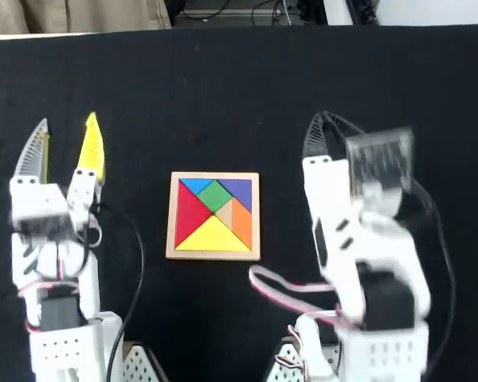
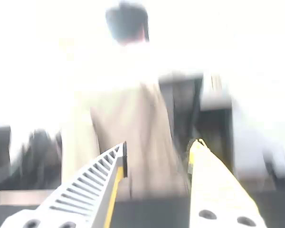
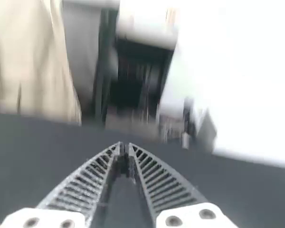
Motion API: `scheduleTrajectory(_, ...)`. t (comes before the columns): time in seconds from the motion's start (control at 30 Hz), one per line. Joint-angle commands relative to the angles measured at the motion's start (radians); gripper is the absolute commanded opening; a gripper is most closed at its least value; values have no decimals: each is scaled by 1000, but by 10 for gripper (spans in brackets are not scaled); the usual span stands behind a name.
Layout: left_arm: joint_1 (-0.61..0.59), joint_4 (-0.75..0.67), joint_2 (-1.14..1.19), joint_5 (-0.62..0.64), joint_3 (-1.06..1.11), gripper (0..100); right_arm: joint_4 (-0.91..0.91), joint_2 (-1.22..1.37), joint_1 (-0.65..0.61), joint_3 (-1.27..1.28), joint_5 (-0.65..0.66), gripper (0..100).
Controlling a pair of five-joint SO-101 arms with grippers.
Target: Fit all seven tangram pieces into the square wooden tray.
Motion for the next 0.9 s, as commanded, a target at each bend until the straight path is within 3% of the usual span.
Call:
scheduleTrajectory(0.0,-24,-281,-249,-11,182,225,-201,-196,-35,102,-6,12)
scheduleTrajectory(0.17,-25,-563,-190,-11,262,225,-494,-449,-34,328,-6,12)
scheduleTrajectory(0.37,41,-660,-222,-3,226,225,-807,-553,-31,455,-5,56)
scheduleTrajectory(0.6,223,-657,-224,-9,231,225,-905,-558,-17,456,-5,253)
scheduleTrajectory(0.73,188,-646,-219,-9,259,225,-907,-559,-17,490,-6,265)
scheduleTrajectory(0.87,125,-470,-219,-3,259,225,-905,-559,-15,550,-6,265)
